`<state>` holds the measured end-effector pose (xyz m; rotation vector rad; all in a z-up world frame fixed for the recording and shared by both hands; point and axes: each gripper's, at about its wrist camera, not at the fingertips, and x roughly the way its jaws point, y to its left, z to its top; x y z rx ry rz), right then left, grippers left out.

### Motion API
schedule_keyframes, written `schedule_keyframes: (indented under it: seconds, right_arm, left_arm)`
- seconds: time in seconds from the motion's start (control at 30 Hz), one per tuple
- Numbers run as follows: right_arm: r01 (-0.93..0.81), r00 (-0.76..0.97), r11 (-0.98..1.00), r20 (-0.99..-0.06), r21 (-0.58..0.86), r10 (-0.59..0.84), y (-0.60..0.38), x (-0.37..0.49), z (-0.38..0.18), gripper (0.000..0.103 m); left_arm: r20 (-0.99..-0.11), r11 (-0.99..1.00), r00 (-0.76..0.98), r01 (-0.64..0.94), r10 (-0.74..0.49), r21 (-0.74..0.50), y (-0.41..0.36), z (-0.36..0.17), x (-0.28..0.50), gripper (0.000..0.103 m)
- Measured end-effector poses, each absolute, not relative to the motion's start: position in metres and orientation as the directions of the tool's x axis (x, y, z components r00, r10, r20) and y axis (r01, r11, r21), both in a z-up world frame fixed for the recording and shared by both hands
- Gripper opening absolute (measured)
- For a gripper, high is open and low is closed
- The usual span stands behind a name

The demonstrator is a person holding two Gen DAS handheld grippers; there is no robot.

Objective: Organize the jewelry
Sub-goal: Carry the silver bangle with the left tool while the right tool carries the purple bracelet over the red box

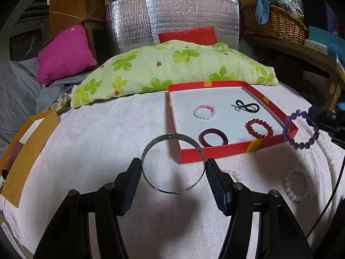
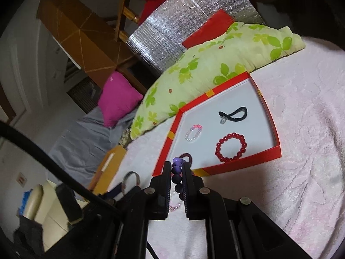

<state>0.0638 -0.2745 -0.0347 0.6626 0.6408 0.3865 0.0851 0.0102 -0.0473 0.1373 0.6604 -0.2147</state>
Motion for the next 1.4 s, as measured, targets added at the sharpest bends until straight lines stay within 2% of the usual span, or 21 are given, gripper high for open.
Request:
schedule_keyframes:
  seconds: [0.2,0.43,0.77,0.97,1.2,1.4]
  right_arm:
    - [-0.115,0.753,0.667,-0.373,0.736,0.542,-0.292,0.064,-0.031,0.011]
    - [-0.099,0.774,0.685,-0.377,0.722,0.509,-0.302,0.073,-0.013,0.011]
    - [-0.037,0.821,0.704,-0.379,0.709,0.426,-0.331,0.135,0.019,0.011]
    - [-0.019,0.823,0.704,-0.389,0.710,0.414,-0.332,0.183,0.018,0.011]
    - [0.031,0.762,0.689,-0.463,0.725,0.453,-0.322,0.232,-0.016,0.011]
    - [0.048,0.727,0.695,-0.502,0.718,0.469,-0.311,0.246,-0.037,0.011]
  left_arm:
    - [-0.621,0.970,0.766,0.242,-0.168,0.036,0.010,-0.043,0.088,0.063]
    - [-0.621,0.965,0.750,0.260,-0.228,-0.039,0.003,-0.021,0.102,0.063]
    - [-0.551,0.934,0.764,0.345,-0.337,-0.094,-0.043,0.025,0.145,0.063]
    - [-0.570,0.937,0.758,0.343,-0.316,-0.065,-0.068,0.014,0.170,0.063]
    - [-0.601,0.935,0.748,0.354,-0.283,0.000,-0.080,-0.010,0.186,0.063]
    - [-0.630,0.938,0.728,0.347,-0.269,0.001,-0.077,-0.026,0.202,0.063]
